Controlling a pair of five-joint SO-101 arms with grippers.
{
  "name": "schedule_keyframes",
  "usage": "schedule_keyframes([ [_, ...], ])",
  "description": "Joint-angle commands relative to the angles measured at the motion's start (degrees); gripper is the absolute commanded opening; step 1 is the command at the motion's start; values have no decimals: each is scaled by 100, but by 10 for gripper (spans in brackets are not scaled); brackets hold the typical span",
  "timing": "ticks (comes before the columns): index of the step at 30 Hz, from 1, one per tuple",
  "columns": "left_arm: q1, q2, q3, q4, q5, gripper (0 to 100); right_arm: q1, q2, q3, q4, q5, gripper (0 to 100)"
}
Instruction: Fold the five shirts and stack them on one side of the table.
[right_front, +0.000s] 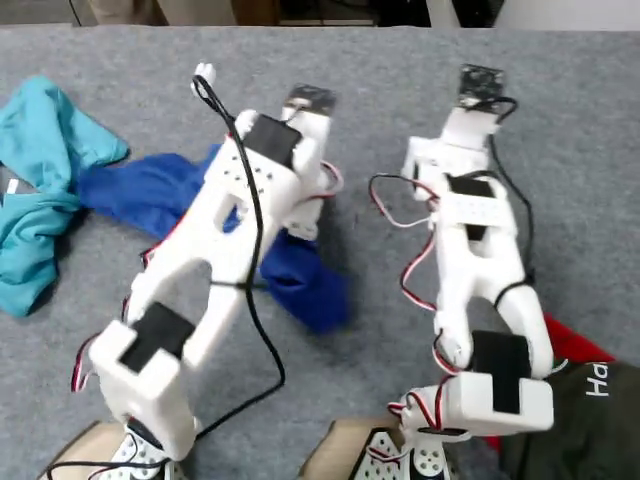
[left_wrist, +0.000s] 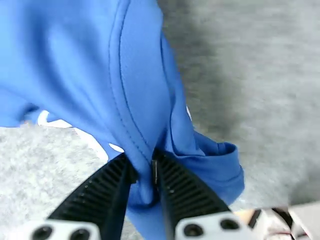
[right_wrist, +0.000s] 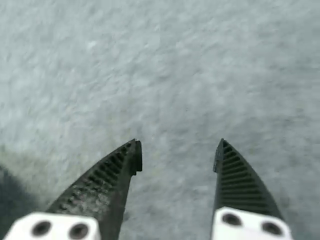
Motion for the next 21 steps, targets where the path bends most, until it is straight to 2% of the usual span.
schedule_keyframes([
  [1, 686, -549, 0, 62, -26, 18, 338, -453, -233, 35, -35, 247],
  [7, 1073, -400, 316, 62, -70, 23, 778, -444, -435, 26, -35, 249],
  [11, 967, -286, 941, 70, -149, 161, 927, -453, -532, 26, -35, 249],
  [14, 695, -637, 1081, 79, 97, 251, 901, -444, -549, 35, -26, 249],
  [16, 466, -1042, 1020, 79, 141, 272, 884, -444, -576, 141, -35, 249],
  [19, -70, -1587, 738, 70, 141, 273, 673, -426, -998, 958, -35, 249],
  [21, -765, -1824, 536, 62, 132, 273, 488, -321, -1464, 1662, -35, 249],
])
